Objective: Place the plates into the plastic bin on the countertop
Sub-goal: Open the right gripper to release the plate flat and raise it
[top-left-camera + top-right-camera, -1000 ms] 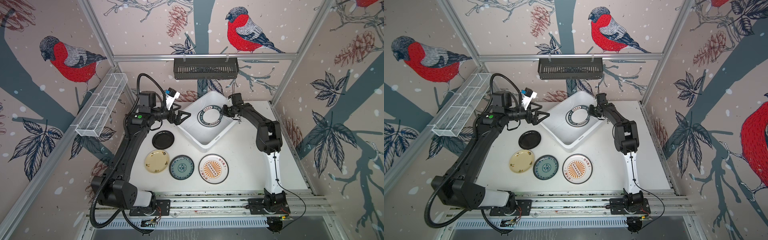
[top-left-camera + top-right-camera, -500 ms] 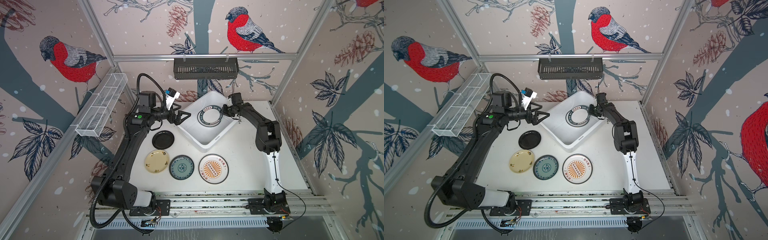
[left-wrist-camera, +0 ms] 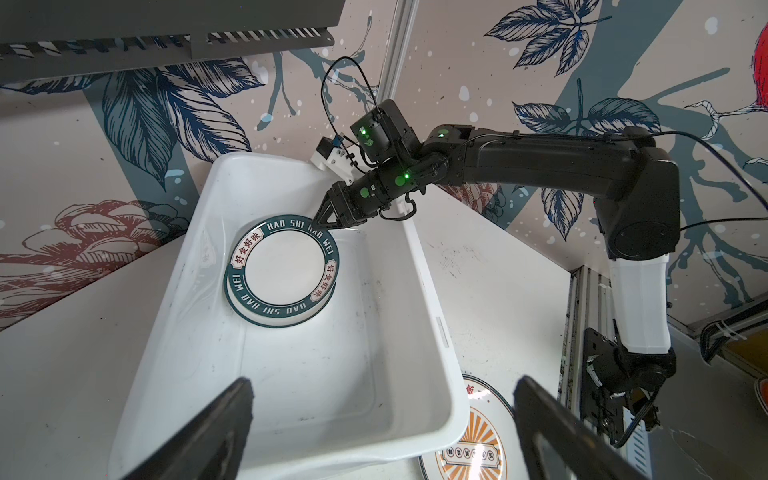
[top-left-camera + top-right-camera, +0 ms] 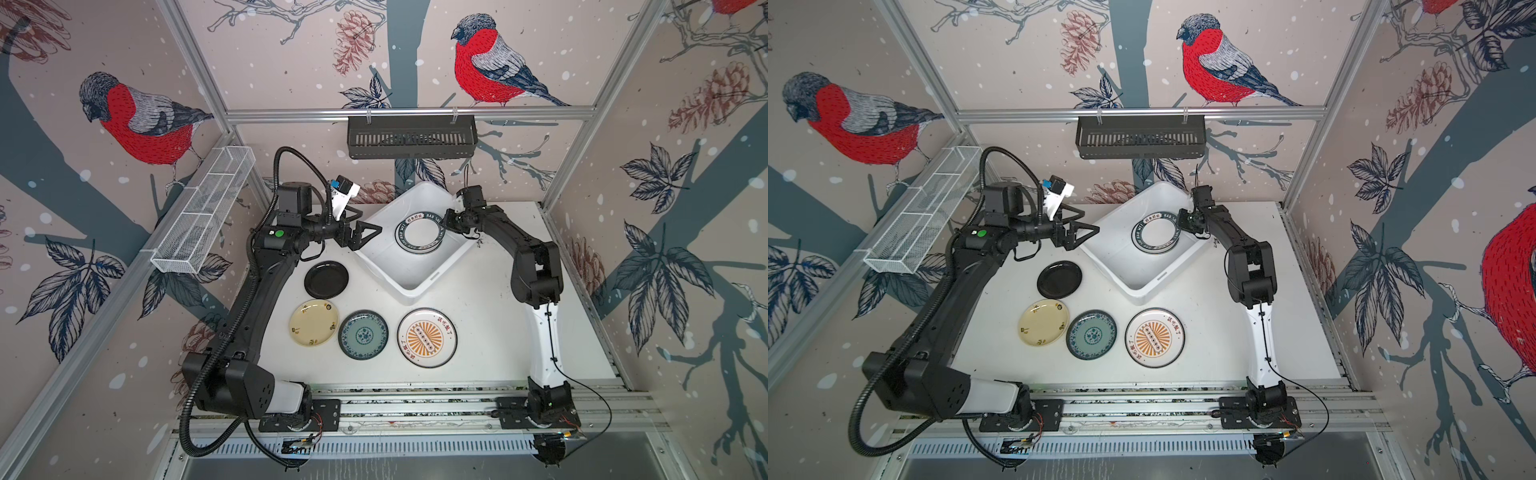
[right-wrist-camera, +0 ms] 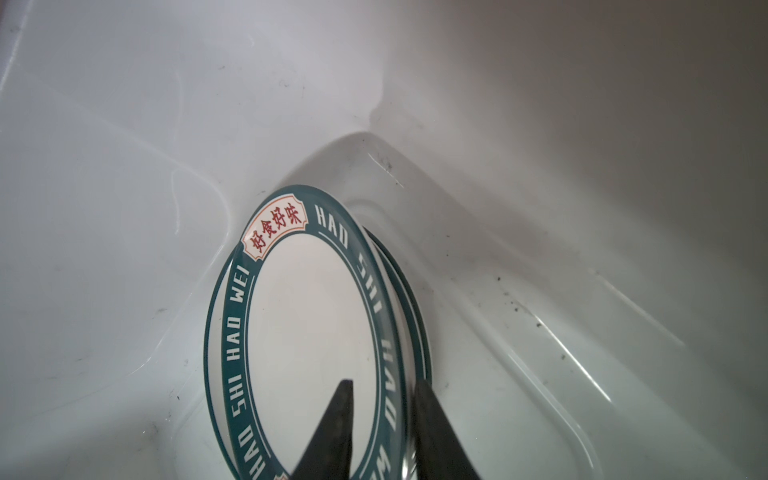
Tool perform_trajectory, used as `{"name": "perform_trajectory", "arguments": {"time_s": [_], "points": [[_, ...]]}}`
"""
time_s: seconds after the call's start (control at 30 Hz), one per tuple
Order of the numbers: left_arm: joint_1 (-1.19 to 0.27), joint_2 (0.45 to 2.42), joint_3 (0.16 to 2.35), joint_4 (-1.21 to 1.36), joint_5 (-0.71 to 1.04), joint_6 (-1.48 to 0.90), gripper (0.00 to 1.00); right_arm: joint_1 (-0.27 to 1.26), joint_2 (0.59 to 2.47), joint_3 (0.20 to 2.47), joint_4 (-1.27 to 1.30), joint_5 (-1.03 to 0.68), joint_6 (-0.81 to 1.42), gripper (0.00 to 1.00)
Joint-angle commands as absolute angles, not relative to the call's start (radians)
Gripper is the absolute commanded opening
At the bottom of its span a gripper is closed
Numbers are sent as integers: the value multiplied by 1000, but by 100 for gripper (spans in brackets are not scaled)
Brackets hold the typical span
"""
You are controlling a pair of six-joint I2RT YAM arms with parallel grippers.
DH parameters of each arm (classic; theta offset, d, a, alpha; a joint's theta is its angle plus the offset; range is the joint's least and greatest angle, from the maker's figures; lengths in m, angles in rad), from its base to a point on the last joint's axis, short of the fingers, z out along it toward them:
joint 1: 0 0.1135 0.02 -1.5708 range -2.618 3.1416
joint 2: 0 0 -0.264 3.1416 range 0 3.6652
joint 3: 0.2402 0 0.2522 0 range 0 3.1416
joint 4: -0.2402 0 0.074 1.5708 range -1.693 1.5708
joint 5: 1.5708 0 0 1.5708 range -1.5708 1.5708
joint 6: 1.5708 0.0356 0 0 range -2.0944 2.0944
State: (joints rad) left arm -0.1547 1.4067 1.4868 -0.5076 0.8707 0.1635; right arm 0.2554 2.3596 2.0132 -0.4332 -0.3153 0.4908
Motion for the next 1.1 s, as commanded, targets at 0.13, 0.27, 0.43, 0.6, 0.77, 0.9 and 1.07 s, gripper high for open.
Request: {"name": "perform_trajectory", "arguments": {"time_s": [0.13, 0.27, 0.43, 0.6, 0.77, 0.9, 1.07], "points": [[-156, 1404, 1489, -502, 895, 175, 97, 256, 2372, 2014, -534, -290, 514, 28], [-156, 1402, 1491, -502, 896, 175, 97, 258, 2365, 2014, -538, -286, 515, 28], [-156, 1402, 1495, -507, 896, 179, 97, 272, 2329, 2008, -548, -257, 496, 27], [-156, 1404, 1499, -517, 889, 189, 97, 309, 2242, 1953, -556, -224, 456, 24], [-156, 1408, 1503, -522, 887, 195, 97, 368, 2138, 1871, -558, -215, 405, 21], [-156, 1413, 1505, -519, 890, 189, 97, 418, 2105, 1850, -573, -242, 379, 20], [-156, 1414, 1504, -520, 883, 189, 97, 478, 2173, 1958, -660, -311, 333, 19]]}}
